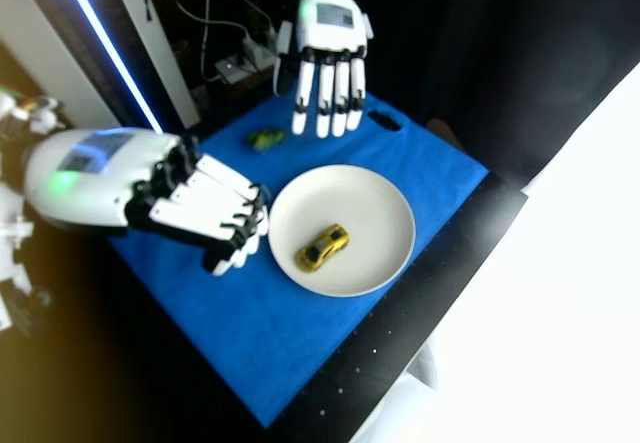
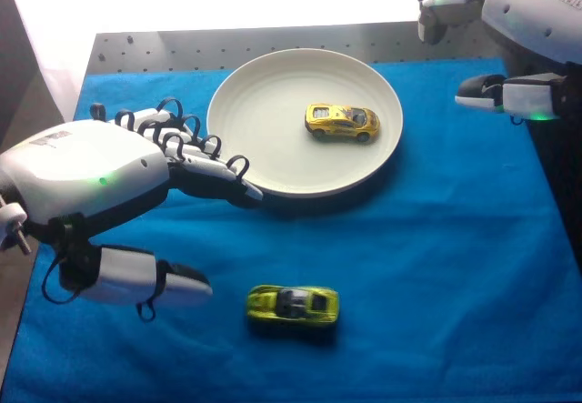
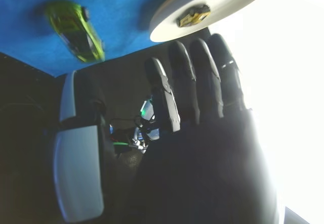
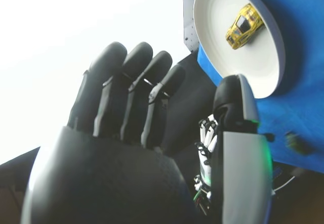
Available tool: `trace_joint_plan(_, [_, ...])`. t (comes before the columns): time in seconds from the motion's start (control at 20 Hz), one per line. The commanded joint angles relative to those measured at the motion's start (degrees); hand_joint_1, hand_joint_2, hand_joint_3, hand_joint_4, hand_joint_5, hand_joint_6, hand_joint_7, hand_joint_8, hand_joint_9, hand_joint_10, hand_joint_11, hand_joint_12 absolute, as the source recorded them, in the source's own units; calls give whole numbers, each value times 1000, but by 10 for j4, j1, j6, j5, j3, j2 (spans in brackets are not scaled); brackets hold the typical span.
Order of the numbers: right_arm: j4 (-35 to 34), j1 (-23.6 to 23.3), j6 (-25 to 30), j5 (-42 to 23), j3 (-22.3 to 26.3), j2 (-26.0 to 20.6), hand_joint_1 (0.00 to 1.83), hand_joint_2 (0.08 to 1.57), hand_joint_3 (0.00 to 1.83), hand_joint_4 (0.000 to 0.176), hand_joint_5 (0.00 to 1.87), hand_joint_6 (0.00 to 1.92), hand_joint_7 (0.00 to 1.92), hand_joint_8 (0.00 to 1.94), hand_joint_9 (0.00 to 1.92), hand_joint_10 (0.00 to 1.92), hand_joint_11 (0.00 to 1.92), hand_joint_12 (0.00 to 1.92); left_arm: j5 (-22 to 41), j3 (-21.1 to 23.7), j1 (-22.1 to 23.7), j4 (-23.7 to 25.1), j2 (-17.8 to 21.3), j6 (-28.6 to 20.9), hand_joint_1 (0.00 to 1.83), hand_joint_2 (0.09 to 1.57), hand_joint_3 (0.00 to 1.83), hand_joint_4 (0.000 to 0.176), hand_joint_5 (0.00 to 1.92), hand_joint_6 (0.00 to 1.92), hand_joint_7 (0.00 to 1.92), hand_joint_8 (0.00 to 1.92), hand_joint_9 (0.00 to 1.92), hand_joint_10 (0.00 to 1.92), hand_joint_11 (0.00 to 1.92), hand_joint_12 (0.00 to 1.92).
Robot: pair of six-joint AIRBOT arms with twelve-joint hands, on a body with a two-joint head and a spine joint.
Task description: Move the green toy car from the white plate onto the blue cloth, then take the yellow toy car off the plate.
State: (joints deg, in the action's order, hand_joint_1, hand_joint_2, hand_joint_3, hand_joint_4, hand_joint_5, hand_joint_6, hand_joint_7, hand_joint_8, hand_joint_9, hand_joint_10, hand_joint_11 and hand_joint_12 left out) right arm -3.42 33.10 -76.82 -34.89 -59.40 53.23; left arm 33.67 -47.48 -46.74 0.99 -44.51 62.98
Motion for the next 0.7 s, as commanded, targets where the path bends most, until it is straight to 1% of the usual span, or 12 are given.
trace_joint_plan(0.0, [-2,-8,-4,-73,0,0,1074,1025,0,0,613,750,652,817,509,1246,359,1800,88,-2,1,-13,4,-3,736,1002,0,141,497,79,409,3,281,133,0,1046])
trace_joint_plan(0.05, [-2,-8,-4,-73,0,0,1078,1023,0,0,616,726,659,810,527,1251,400,1785,106,-2,-3,-23,6,-3,743,1040,6,106,504,65,419,5,293,126,0,1082])
trace_joint_plan(0.15, [-3,-8,-4,-73,0,0,1088,1023,0,0,663,705,666,799,530,1248,421,1781,138,-4,-10,-41,9,-3,681,1066,1,84,512,30,441,3,342,90,0,1089])
trace_joint_plan(0.2, [-3,-8,-4,-74,0,0,1066,1029,2,0,649,693,652,798,511,1249,397,1790,160,-5,-14,-54,9,3,613,1070,1,87,527,28,461,7,361,84,0,1028])
trace_joint_plan(0.25, [-3,-8,-4,-74,0,0,1015,1044,9,0,656,696,643,796,496,1245,383,1788,179,-5,-18,-68,8,15,594,1094,0,70,562,23,508,8,412,71,0,1017])
trace_joint_plan(0.3, [-3,-8,-4,-74,0,0,993,1049,11,0,654,698,643,797,496,1242,366,1780,200,-4,-22,-84,7,28,615,1107,0,61,596,27,549,15,454,74,0,1075])
trace_joint_plan(0.35, [-3,-8,-4,-74,0,0,1024,1057,10,0,610,780,609,850,465,1256,294,1797,219,-4,-25,-99,3,43,585,1123,3,86,622,30,584,21,492,81,0,1169])
trace_joint_plan(0.4, [-3,-8,-4,-74,-1,0,1029,1056,8,0,584,791,607,865,462,1259,280,1800,239,-3,-27,-116,0,60,579,1136,3,82,651,35,618,26,528,90,0,1293])
trace_joint_plan(0.45, [-3,-8,-4,-74,-3,0,997,1063,8,0,533,771,580,910,447,1272,248,1811,253,-3,-29,-128,-3,71,595,1163,3,63,686,38,653,29,558,101,17,1355])
trace_joint_plan(0.5, [-3,-8,-4,-74,-7,3,1002,1061,4,0,538,717,593,845,456,1219,225,1787,277,-2,-35,-147,-7,87,592,1176,2,64,706,36,670,27,572,108,18,1394])
trace_joint_plan(0.6, [-3,-8,-4,-74,-14,14,988,1048,0,0,597,545,663,566,498,1005,187,1698,297,-3,-40,-164,-11,96,606,1179,0,57,756,40,716,27,581,89,16,1284])
trace_joint_plan(0.65, [-3,-9,-4,-74,-19,20,970,1050,0,0,634,415,698,428,522,887,205,1662,305,-3,-42,-170,-13,98,634,1184,1,41,768,42,723,25,577,80,6,1270])
